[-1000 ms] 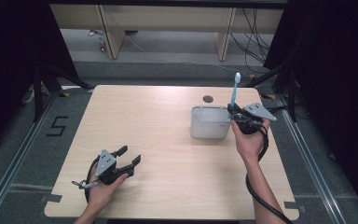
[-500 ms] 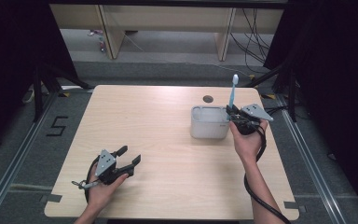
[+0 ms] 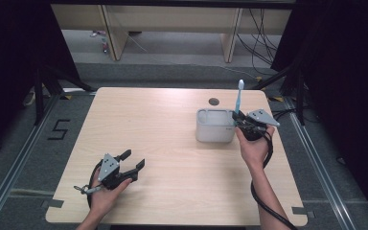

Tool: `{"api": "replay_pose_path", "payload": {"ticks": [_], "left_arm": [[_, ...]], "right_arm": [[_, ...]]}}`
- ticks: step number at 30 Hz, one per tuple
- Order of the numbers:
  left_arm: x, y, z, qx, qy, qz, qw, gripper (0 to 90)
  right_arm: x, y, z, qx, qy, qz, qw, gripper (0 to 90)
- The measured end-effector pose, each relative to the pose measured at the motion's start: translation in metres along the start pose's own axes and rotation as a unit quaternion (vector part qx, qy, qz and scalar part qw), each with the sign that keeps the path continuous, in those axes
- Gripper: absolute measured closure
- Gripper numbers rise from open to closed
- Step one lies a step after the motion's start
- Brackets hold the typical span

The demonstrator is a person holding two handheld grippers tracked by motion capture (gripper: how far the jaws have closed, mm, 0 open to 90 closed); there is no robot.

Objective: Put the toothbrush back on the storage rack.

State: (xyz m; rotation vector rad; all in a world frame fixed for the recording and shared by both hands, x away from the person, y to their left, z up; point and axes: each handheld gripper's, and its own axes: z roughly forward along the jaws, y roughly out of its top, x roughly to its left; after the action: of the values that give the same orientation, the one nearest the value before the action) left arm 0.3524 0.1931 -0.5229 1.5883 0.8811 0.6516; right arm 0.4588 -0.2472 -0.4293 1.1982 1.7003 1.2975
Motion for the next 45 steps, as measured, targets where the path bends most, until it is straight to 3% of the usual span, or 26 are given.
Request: {"api": "replay_pose_path", "payload": {"ticks": [2,10,15,18,19,22,23,25,33,34,36,39,45], "left_arm": [[0.0,0.0,0.0,-0.001,-0.001,0.001,1.0,31.7],[-0.001,0.0,0.0,0.0,0.0,0.002,1.0,31.7],[-0.001,0.0,0.0,0.0,0.0,0.002,1.0,31.7],[-0.001,0.0,0.0,0.0,0.0,0.002,1.0,31.7],[-0.001,0.0,0.0,0.0,0.0,0.001,1.0,31.7],[-0.001,0.0,0.0,0.0,0.0,0.003,1.0,31.7],[-0.001,0.0,0.0,0.0,0.0,0.003,1.0,31.7],[-0.001,0.0,0.0,0.0,0.0,0.003,1.0,31.7],[-0.002,0.0,0.0,0.002,0.001,0.004,1.0,31.7],[-0.002,0.0,0.0,0.002,0.0,0.004,1.0,31.7],[-0.002,0.0,0.0,0.001,0.0,0.003,1.0,31.7],[-0.002,0.0,0.0,0.001,-0.001,0.004,1.0,31.7],[-0.002,0.0,0.0,0.001,-0.001,0.002,1.0,31.7]], "right_arm": [[-0.002,-0.001,0.0,0.001,-0.002,-0.012,0.9999,78.8],[-0.002,-0.006,0.001,0.004,0.004,-0.001,1.0,78.8],[-0.002,-0.007,0.0,0.007,0.0,-0.01,0.9999,78.7],[0.0,-0.009,0.0,0.013,0.001,0.003,0.9999,78.7],[-0.001,-0.01,0.0,0.008,-0.002,-0.01,0.9999,78.7],[0.0,-0.011,0.001,0.012,0.001,-0.012,0.9999,78.7],[0.002,-0.013,0.001,0.014,0.002,0.004,0.9999,78.8],[0.0,-0.014,0.001,0.014,0.002,-0.009,0.9999,78.8],[0.001,-0.016,0.001,0.017,0.005,0.004,0.9998,78.7],[0.0,-0.016,0.002,0.014,0.005,-0.007,0.9999,78.7],[0.0,-0.017,0.002,0.016,0.009,-0.004,0.9998,78.7],[0.003,-0.018,0.001,0.019,0.001,0.005,0.9998,78.7],[0.0,-0.019,0.001,0.02,-0.001,-0.01,0.9998,77.3]]}}
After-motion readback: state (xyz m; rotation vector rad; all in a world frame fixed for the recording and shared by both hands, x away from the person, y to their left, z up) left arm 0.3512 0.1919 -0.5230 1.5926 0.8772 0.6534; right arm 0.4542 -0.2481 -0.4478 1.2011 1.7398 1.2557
